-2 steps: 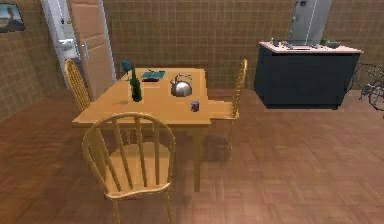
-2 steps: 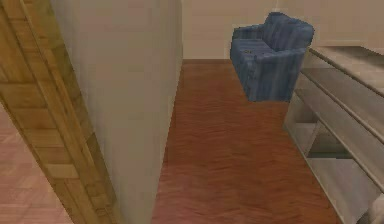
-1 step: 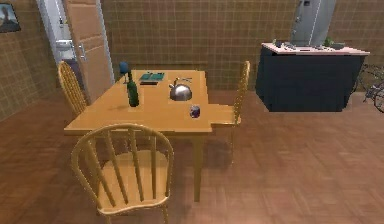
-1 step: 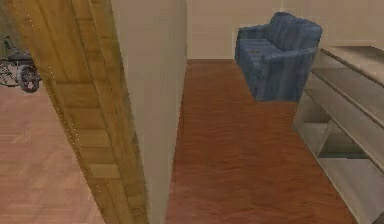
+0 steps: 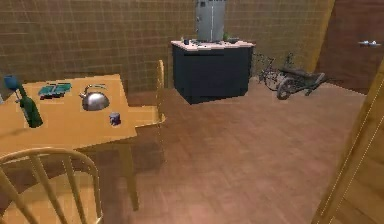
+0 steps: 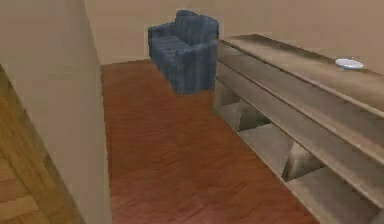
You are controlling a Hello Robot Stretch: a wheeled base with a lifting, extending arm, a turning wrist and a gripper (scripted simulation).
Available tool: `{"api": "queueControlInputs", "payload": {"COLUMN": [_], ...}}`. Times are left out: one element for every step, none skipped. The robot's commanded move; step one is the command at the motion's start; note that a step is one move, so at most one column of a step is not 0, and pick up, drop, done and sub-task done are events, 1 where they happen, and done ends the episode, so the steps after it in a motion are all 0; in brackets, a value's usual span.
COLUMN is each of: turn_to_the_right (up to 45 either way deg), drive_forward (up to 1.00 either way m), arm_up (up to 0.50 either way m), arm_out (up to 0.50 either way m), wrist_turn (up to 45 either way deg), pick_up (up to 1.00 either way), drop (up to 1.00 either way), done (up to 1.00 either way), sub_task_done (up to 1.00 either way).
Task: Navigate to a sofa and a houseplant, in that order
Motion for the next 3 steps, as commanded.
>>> {"api": "queueControlInputs", "payload": {"turn_to_the_right": [0.0,-6.0,0.0], "drive_forward": [0.35,0.00,0.35], "arm_up": [0.00,0.00,0.00], "arm_out": [0.00,0.00,0.00], "wrist_turn": [0.0,0.0,0.0], "pick_up": [0.00,0.00,0.00], "drop": [0.00,0.00,0.00], "done": [0.00,0.00,0.00], "sub_task_done": [0.00,0.00,0.00]}}
